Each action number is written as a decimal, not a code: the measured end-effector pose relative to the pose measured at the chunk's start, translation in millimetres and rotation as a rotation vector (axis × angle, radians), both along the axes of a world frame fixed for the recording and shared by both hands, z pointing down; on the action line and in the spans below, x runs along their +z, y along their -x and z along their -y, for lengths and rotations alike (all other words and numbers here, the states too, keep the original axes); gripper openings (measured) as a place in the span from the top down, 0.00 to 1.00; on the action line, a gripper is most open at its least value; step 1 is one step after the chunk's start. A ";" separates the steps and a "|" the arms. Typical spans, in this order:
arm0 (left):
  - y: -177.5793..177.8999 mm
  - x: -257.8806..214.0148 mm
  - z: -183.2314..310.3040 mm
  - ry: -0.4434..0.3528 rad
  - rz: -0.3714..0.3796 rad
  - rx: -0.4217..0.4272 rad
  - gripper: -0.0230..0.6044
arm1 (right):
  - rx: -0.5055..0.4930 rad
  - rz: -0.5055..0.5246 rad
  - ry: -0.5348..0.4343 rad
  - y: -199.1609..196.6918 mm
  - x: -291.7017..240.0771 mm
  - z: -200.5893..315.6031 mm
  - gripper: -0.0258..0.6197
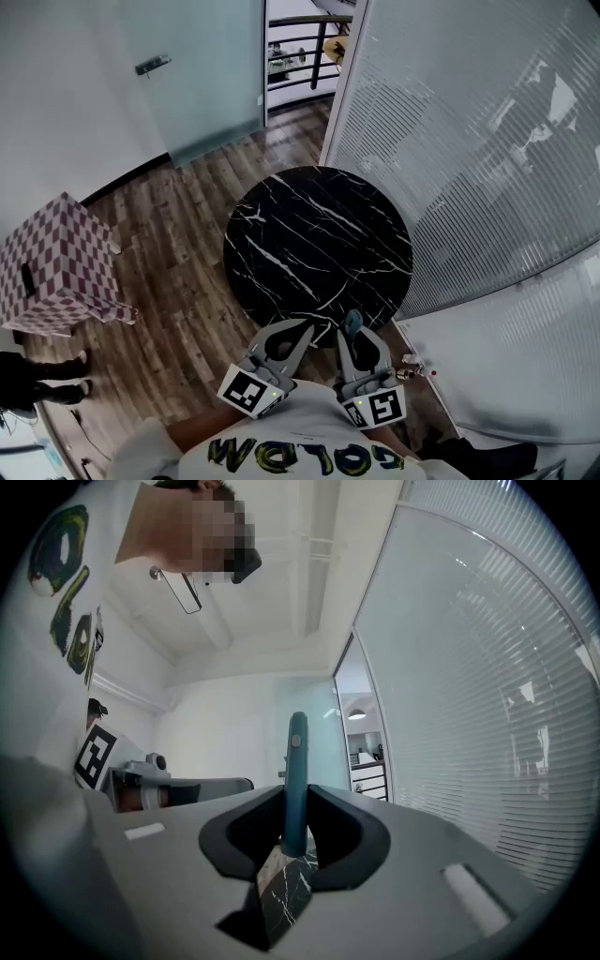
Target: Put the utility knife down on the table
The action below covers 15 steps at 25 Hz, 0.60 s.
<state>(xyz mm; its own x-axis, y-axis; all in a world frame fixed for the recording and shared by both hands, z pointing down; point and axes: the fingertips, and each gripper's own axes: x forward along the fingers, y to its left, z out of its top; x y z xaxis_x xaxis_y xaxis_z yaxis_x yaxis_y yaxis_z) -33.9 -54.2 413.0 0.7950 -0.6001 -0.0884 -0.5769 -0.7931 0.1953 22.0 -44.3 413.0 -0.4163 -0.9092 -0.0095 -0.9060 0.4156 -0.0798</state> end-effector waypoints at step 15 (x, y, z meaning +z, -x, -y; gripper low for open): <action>13.4 3.7 -3.1 0.019 -0.003 0.003 0.96 | 0.002 0.009 0.001 13.0 1.0 -3.3 0.85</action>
